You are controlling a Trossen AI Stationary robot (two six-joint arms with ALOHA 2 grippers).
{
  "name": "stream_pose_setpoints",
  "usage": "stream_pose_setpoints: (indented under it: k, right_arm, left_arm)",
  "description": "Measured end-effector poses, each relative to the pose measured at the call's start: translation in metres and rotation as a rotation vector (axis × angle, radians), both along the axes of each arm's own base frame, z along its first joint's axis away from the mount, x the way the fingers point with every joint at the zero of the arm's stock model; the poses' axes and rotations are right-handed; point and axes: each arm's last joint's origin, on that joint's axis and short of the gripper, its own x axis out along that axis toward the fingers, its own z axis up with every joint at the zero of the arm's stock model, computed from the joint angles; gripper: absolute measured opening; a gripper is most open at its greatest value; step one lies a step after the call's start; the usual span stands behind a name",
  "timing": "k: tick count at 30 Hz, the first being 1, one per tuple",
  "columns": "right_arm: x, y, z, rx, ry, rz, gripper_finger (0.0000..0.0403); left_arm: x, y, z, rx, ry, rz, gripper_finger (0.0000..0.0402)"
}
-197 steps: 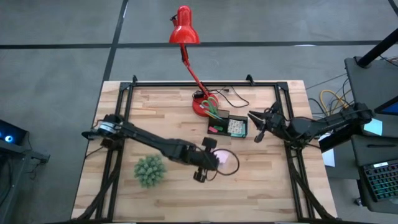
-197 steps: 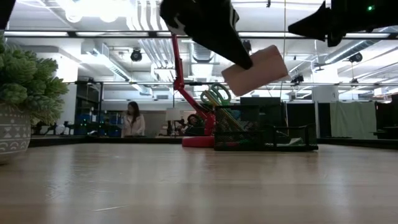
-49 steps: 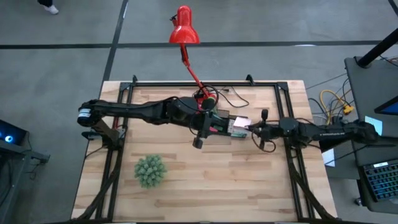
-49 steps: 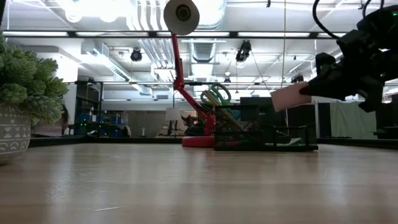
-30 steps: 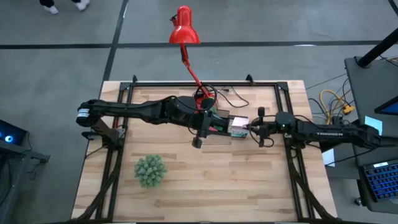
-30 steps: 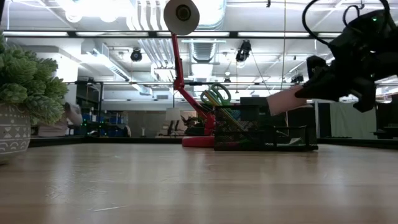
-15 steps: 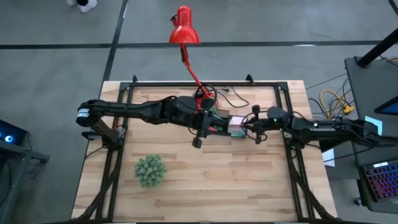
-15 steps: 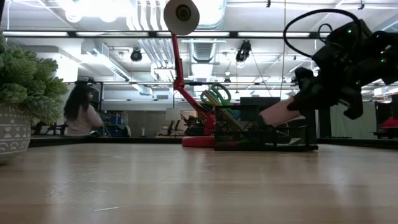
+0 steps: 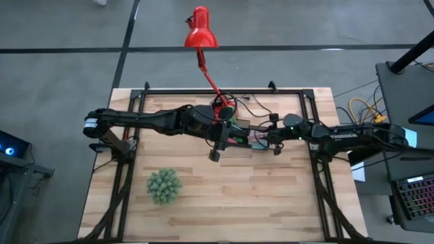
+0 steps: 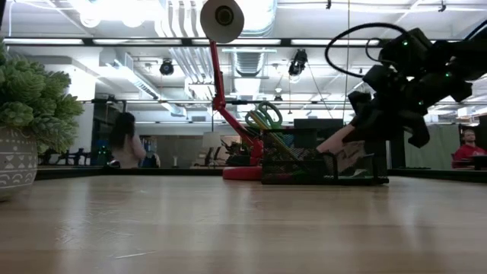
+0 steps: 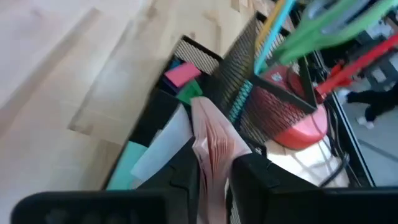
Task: Pick and place office supplies into organizer
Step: Put the pink sticky note into the front left compartment of the desk organizer
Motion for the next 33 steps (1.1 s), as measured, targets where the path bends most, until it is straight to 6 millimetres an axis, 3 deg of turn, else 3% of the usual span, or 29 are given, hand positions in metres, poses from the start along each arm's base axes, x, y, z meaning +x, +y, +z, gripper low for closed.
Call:
stream_pose_setpoints:
  k: [10, 19, 24, 33]
  right_arm:
    - [0.009, -0.004, -0.001, 0.1, 0.096, -0.042, 0.0124]
    - [0.014, -0.006, 0.026, 0.207, 0.184, -0.103, 0.0163]
    - [0.013, -0.007, 0.032, 0.245, 0.272, -0.179, 0.018]
    - [0.02, -0.009, 0.054, 0.352, 0.253, -0.251, 0.0185]
  left_arm:
    - [-0.001, 0.0, -0.003, -0.004, 0.036, 0.003, 0.0135]
    - [-0.001, 0.0, -0.004, -0.004, 0.042, 0.004, 0.0135]
    - [-0.002, 0.0, -0.004, -0.004, 0.047, 0.004, 0.0135]
    - [-0.002, 0.0, -0.005, -0.004, 0.054, 0.004, 0.0135]
